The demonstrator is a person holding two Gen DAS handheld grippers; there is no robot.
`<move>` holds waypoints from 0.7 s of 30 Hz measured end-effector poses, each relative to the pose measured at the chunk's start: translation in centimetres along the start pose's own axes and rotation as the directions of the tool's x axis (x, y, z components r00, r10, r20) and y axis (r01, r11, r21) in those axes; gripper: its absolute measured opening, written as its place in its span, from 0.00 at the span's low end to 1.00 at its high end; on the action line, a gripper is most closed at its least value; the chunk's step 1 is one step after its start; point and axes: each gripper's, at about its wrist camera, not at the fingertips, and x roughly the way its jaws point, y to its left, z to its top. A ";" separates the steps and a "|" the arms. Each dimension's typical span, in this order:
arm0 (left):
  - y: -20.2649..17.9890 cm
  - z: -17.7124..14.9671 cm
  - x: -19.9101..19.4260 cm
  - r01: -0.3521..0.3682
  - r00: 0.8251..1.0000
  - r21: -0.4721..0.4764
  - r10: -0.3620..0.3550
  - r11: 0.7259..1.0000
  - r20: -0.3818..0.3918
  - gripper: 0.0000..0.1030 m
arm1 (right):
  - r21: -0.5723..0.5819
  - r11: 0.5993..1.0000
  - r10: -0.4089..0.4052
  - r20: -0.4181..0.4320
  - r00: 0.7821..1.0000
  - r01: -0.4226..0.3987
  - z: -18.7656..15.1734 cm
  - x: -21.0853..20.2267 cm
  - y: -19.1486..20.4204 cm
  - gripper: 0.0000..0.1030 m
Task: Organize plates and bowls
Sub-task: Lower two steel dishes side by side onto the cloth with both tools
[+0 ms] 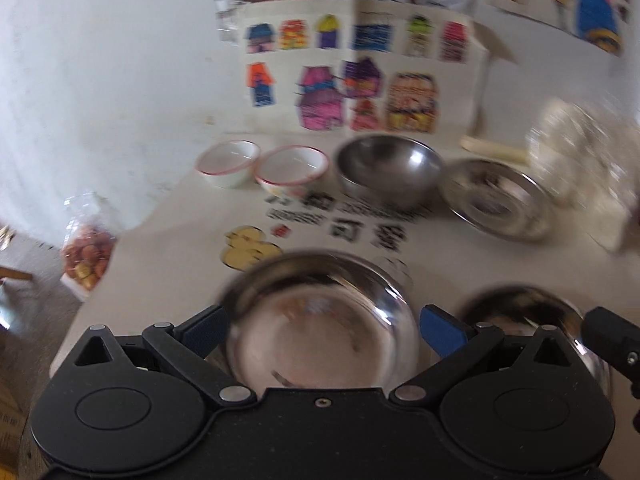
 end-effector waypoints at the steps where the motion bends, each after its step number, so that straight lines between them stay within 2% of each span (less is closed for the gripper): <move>1: -0.4 -0.3 -0.2 0.013 1.000 0.011 -0.013 1.000 -0.006 0.99 | 0.002 1.000 -0.009 -0.003 1.000 0.009 -0.3 -0.5 -0.3 1.00; 12: -2.5 -2.4 -1.2 0.112 0.991 0.098 -0.104 0.989 -0.081 0.99 | 0.045 0.993 -0.103 -0.064 0.993 0.106 -3.1 -3.6 -2.3 1.00; 21: -3.6 -4.2 -1.6 0.170 0.974 0.124 -0.148 0.977 -0.170 0.99 | 0.054 0.983 -0.167 -0.134 0.977 0.175 -4.6 -4.6 -3.5 1.00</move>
